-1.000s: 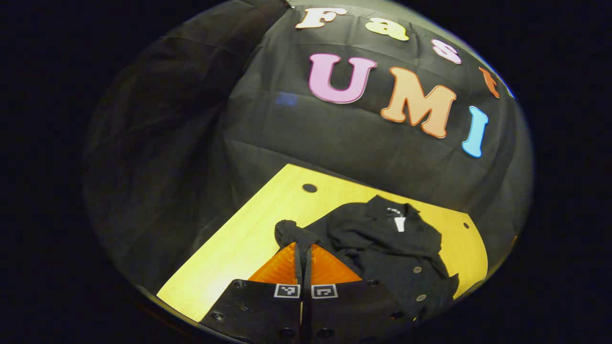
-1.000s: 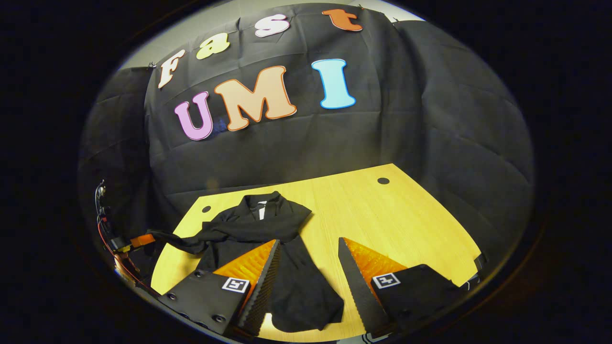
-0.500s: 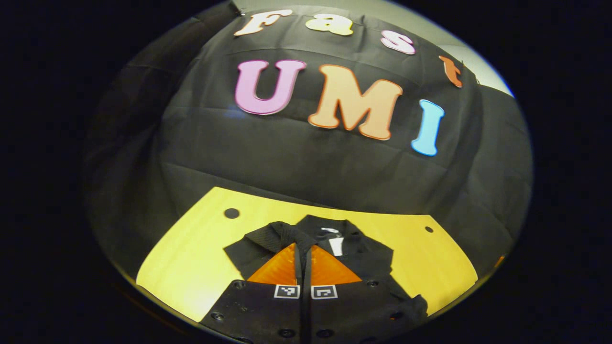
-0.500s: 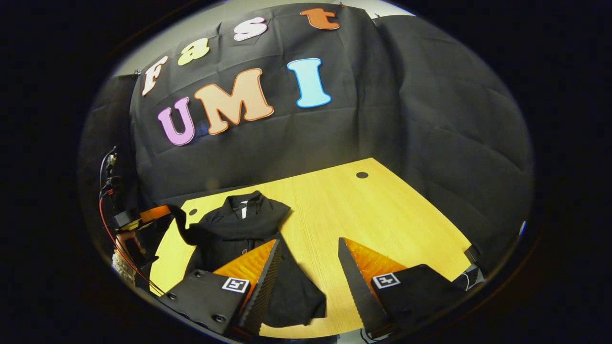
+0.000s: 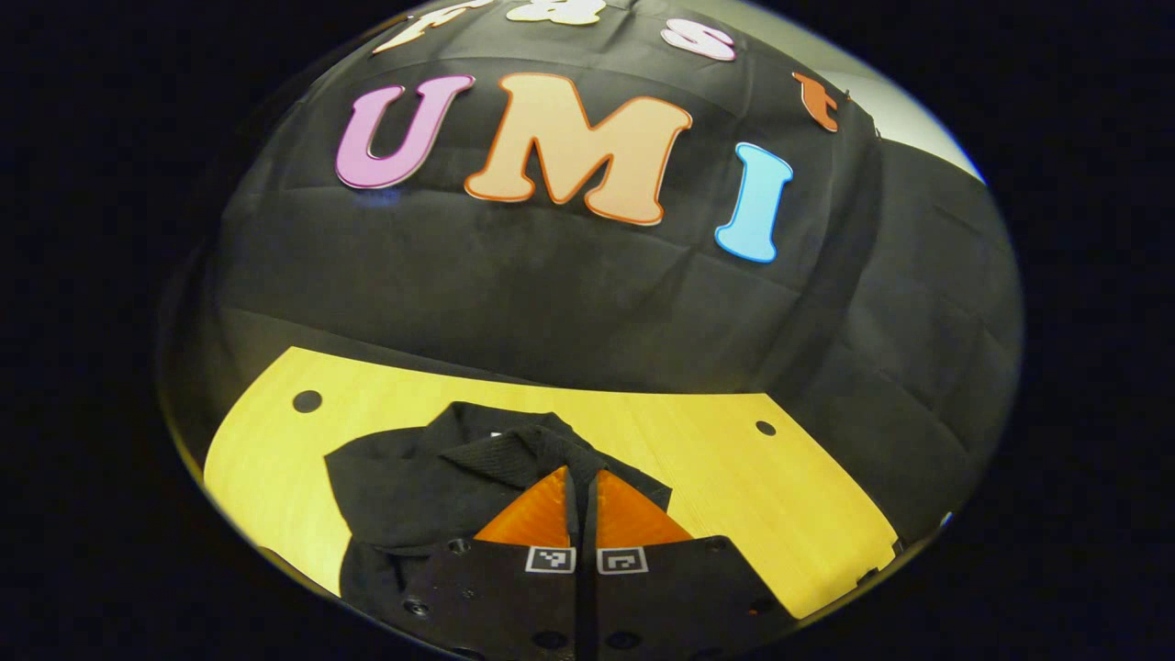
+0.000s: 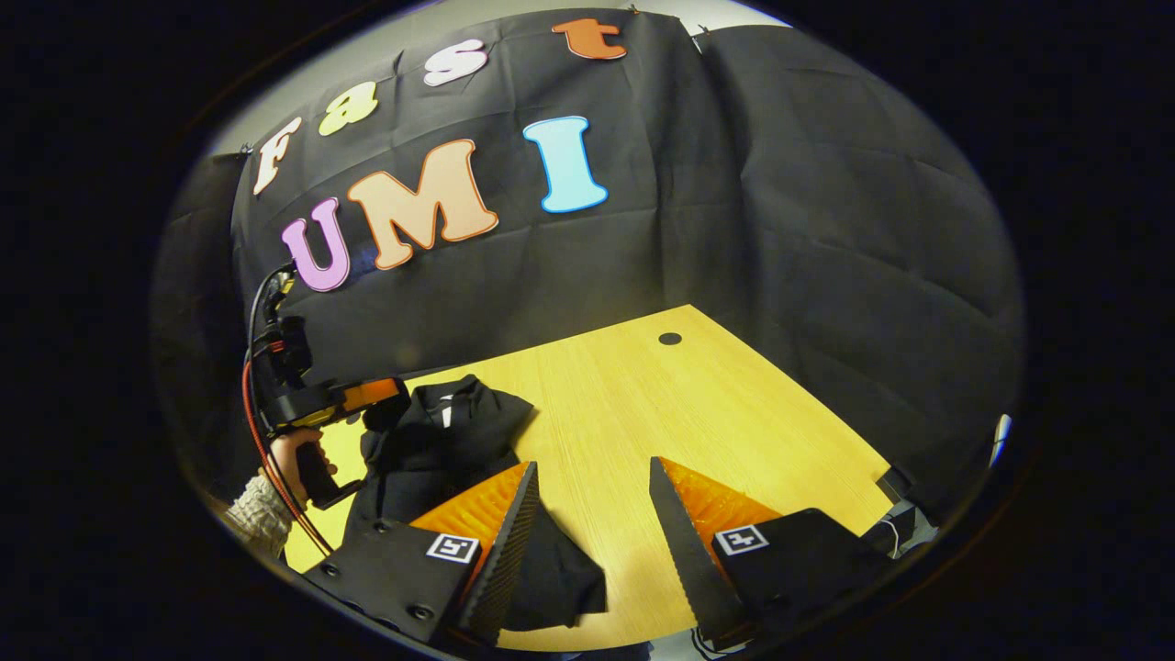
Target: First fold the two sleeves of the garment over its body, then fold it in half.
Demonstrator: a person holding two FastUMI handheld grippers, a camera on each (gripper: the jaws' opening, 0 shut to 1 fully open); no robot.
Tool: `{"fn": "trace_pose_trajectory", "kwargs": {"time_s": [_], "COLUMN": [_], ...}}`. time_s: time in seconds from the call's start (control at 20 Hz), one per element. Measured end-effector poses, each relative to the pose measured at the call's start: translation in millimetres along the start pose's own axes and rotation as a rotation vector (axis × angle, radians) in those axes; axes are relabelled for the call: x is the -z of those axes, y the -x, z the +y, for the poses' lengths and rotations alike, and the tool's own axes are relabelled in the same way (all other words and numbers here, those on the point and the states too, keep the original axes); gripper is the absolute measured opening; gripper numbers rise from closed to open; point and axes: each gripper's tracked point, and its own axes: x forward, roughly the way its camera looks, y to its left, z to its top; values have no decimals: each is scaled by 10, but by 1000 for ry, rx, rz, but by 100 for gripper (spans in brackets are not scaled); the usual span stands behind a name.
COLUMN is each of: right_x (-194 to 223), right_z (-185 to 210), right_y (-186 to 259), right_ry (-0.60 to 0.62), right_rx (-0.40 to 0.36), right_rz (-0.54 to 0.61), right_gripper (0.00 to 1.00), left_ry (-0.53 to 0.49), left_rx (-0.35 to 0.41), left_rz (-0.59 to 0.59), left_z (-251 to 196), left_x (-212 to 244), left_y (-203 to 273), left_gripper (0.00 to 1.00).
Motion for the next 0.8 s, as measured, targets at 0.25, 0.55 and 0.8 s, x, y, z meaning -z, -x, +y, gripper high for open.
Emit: {"fn": "trace_pose_trajectory", "kwargs": {"time_s": [0.25,0.55,0.8], "right_x": [44,129,223], "right_z": [-34,-24,19], "right_y": [-83,-127,-134], "right_ry": [-19,-8,-4], "right_rx": [0,-15,-23], "right_rz": [21,48,68], "right_gripper": [78,70,70], "left_ry": [16,20,6], "left_rx": [12,-30,-61], "left_rz": [87,202,207], "left_z": [-296,-283,-300], "left_x": [385,805,856], "left_y": [-450,-717,-809], "left_gripper": [0,0,0]}}
